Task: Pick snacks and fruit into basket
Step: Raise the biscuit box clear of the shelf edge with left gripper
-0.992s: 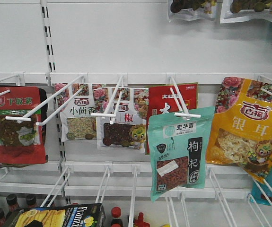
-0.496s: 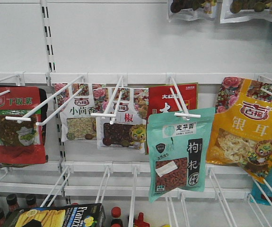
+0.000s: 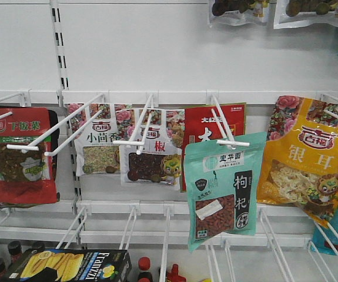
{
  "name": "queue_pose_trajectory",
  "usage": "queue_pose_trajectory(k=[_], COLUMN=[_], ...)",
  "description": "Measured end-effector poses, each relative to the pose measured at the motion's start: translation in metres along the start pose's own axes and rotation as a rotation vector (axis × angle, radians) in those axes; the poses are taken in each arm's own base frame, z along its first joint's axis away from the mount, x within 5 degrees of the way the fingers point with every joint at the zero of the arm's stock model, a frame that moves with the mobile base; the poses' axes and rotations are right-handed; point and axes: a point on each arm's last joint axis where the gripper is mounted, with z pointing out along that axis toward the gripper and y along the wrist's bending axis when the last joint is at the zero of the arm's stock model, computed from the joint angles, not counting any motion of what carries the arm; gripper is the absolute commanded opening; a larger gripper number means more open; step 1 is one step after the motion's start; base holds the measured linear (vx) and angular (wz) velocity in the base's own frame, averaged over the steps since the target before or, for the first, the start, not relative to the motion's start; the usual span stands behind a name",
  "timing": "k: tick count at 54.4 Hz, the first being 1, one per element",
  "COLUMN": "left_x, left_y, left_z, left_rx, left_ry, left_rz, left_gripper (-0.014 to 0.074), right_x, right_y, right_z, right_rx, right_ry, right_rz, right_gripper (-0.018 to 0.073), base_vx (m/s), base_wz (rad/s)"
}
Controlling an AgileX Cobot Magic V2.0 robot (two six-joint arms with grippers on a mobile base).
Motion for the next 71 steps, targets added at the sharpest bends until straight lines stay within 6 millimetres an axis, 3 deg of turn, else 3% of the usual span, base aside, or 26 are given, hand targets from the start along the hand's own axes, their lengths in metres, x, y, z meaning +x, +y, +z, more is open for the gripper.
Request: queue_pose_trajectory(k=[71], left_x=[-0.0034], left_y=[0.0018], left_z=[-0.0001], left_rx=[-0.02], left_ry=[-0.038], left_rz=[-0.016], left_gripper=[0.0594], right_x=[0.0], right_y=[0.0], right_z=[0.0], right_rx=[0.0], right_ry=[0.0], right_rz=[0.0], right_gripper=[-0.0008], base_vx=[0.0], base_wz=[0.0])
